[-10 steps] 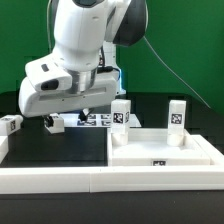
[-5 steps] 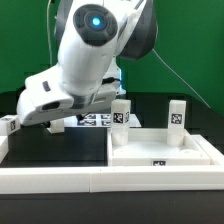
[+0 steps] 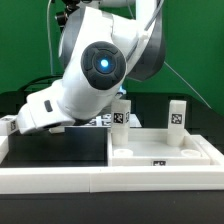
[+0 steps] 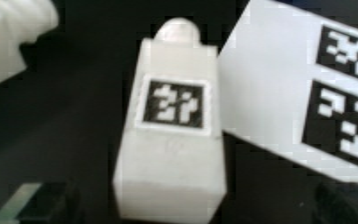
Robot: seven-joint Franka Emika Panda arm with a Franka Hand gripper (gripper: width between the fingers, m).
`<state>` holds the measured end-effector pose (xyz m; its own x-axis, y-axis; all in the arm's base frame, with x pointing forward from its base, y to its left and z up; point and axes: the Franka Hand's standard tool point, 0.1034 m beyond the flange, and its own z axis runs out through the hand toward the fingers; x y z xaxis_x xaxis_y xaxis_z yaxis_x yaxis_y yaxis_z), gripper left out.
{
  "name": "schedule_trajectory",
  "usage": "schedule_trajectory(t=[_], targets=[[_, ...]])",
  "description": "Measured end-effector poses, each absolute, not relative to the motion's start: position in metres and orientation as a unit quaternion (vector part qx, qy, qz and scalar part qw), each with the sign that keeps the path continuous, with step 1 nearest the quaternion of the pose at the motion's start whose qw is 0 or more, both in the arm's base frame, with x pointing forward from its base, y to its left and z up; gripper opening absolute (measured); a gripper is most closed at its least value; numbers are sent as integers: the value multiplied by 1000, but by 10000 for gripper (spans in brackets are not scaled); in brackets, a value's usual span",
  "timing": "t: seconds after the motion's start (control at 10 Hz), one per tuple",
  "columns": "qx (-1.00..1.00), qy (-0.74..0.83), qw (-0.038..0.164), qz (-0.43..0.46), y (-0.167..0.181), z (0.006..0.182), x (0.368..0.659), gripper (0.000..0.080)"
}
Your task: Assemble square table
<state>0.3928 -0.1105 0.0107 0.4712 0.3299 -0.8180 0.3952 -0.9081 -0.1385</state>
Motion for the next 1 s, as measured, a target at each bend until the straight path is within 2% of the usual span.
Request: schedule_trajectory(t=[0.1, 0.4, 0.6, 1.0], targets=[[859, 217, 31, -462, -119, 10, 394, 649], [874, 200, 39, -442, -136, 5, 387, 649], [880, 167, 55, -441, -136, 3, 384, 649], [880, 166, 61, -441, -130, 2, 385, 649]])
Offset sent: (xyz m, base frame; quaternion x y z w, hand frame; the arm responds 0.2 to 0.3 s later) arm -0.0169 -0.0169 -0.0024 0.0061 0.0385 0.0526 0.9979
